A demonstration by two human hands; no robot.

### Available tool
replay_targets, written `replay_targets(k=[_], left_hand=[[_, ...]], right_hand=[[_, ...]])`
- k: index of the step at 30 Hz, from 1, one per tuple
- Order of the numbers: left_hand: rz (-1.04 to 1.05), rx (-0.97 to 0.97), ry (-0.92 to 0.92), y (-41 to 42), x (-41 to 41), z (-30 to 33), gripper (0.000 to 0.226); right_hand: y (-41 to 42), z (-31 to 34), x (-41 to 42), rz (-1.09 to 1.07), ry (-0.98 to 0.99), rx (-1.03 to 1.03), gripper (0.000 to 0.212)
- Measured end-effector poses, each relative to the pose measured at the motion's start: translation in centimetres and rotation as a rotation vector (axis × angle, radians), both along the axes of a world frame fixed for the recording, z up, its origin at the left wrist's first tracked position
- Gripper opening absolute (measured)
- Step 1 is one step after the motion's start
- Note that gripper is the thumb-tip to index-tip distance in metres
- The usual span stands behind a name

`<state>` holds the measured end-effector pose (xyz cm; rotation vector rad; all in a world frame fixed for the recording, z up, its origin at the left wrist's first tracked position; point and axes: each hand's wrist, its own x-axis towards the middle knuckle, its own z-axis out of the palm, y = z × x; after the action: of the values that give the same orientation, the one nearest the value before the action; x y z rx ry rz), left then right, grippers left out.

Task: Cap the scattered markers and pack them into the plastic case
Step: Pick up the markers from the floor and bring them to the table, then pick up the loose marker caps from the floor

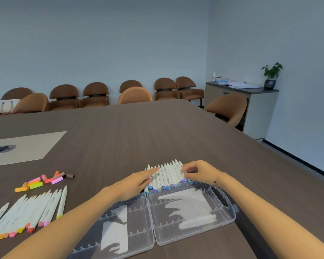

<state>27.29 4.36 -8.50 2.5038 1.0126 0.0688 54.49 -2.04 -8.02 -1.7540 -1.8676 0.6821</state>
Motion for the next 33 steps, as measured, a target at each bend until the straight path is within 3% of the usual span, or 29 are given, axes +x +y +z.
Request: replay_targets(k=[8,12,21,27,30,33], left_hand=[[0.0,0.202,-0.058,-1.0,0.1,1.9,0.047],[-0.047,0.18,-0.079,-2.1,2.0,3.9,0.044],[-0.424,0.161,-0.248,-12.7,17.6,7.5,0.034],[-0.578,-0.164,-0.45,-28.6,28.6,6.2,0.026],[-0.681,-0.333,-0.358,-36.5,32.5,4.4,0.026],[-0.784,-0.438,-0.217,-42.9,34.5,1.7,0.026]], right_hand=[[-1.7,1.2,-0.1,-0.05,-0.066,0.035,0.022],[-4.2,3.5,1.0,-0.102,-0.124,0.044,0.019],[-21.2,6.3,6.4,-0.398,-0.242,0.076,0.024],[-39.9,2.9,9.2,-0.822,-0.2,0.109,0.024],[-49.8,-0.8,9.5,-1.075,-0.16,0.089,0.023],[-58.1,-5.1,9.6,-1.163,-0.107,-0.085,0.023]])
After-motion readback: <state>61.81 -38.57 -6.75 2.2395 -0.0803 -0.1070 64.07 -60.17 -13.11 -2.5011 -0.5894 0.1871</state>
